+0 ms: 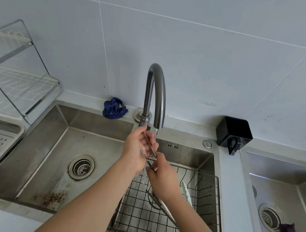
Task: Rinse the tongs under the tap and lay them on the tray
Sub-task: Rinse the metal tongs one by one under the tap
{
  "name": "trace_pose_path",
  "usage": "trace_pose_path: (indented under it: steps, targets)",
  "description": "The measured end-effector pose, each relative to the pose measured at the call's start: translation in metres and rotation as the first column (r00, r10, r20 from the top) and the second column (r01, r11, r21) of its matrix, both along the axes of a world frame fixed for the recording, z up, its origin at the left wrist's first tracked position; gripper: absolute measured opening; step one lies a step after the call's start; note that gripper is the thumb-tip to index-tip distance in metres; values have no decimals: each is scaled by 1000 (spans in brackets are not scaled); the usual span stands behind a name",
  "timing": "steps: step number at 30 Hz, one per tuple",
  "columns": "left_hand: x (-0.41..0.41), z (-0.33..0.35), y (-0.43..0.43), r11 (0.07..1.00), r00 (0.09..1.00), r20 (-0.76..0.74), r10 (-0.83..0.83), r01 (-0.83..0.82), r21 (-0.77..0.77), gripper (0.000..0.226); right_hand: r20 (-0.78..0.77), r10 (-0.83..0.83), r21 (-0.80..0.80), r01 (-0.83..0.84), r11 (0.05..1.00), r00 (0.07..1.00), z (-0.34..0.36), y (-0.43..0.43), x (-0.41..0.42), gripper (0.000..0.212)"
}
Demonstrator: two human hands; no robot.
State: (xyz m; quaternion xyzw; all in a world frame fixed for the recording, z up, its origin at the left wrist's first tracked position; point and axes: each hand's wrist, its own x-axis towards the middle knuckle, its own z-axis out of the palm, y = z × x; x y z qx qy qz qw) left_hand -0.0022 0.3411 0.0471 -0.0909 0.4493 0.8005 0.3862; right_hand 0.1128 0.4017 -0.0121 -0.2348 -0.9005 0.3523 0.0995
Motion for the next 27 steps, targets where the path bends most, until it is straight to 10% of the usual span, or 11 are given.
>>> trace_pose_path:
  steps: [5, 17, 22, 27]
  targets:
    - [-22, -1, -10, 993, 995, -38, 88, -84, 87, 42, 60, 21, 27, -23, 999, 998, 23, 15, -36, 28]
    - [-63, -3, -62, 929, 944, 111, 309, -325, 177, 30, 251, 313, 119, -350, 929, 916, 40, 18, -89, 72]
    - [-40, -14, -41, 982, 986, 72, 148, -155, 106, 21, 79, 314, -311, -276, 909, 946, 35, 25, -54, 51]
    - [-14, -24, 1, 960, 989, -81, -124, 99, -260, 23, 72, 123, -803, -16, 596, 990, 29, 22, -17, 58]
